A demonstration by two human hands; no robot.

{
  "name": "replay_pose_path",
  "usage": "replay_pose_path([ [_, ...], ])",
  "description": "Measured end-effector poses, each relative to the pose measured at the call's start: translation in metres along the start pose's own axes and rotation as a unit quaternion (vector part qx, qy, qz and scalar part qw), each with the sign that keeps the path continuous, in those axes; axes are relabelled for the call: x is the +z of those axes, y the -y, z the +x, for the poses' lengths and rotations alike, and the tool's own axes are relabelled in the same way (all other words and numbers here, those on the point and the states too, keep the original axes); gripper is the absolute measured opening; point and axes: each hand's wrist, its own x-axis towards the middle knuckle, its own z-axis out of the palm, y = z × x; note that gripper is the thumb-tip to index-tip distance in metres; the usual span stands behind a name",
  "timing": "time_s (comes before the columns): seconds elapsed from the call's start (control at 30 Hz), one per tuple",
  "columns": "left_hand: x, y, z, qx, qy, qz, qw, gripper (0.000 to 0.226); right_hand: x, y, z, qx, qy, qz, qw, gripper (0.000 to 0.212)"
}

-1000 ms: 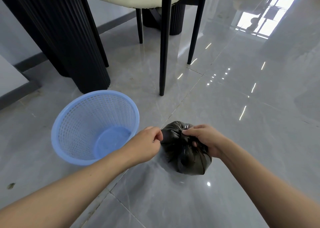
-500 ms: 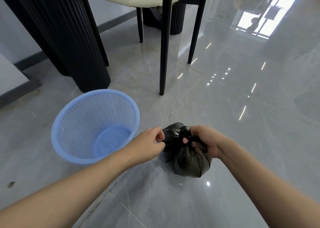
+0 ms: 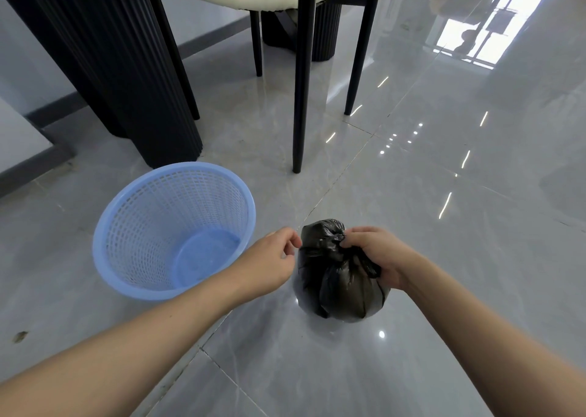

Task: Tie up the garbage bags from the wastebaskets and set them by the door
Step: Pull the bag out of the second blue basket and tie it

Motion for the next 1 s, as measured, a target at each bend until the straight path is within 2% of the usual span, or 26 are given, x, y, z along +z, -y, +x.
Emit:
replay_pose_path([
  [0.13,0.002,0.000,0.001,0.002,0.005,-0.005,1.000,0.025,0.000,-0.001,0.000,-0.003,0.025,-0.009,1.000,0.018],
  [0.23,0.003,0.001,0.000,-0.004,0.011,-0.002,1.000,0.031,-0.002,-0.003,0.001,-0.021,0.014,-0.036,0.999,0.026],
  [0.43,0.008,-0.001,0.001,0.012,0.023,-0.009,1.000,0.038,-0.002,-0.007,0.003,-0.023,0.041,-0.055,0.997,0.034],
  [0.57,0.013,-0.002,0.003,0.012,0.029,-0.029,0.999,0.032,0.001,-0.007,0.003,-0.035,0.052,-0.072,0.995,0.038],
  [0.7,0.016,-0.004,0.003,-0.016,0.038,-0.102,0.994,0.016,0.003,-0.006,0.000,-0.042,0.044,-0.079,0.995,0.035],
  [0.77,0.015,-0.006,0.002,-0.019,0.043,-0.104,0.993,0.011,0.004,-0.005,0.000,-0.044,0.036,-0.082,0.995,0.033],
  [0.9,0.013,-0.005,0.002,-0.034,0.036,-0.008,0.999,0.020,0.002,-0.005,0.000,-0.023,0.006,-0.065,0.998,0.018],
  [1.0,0.009,0.000,0.004,-0.131,0.032,0.061,0.989,0.024,-0.004,0.002,-0.002,-0.027,-0.043,-0.078,0.996,0.003],
])
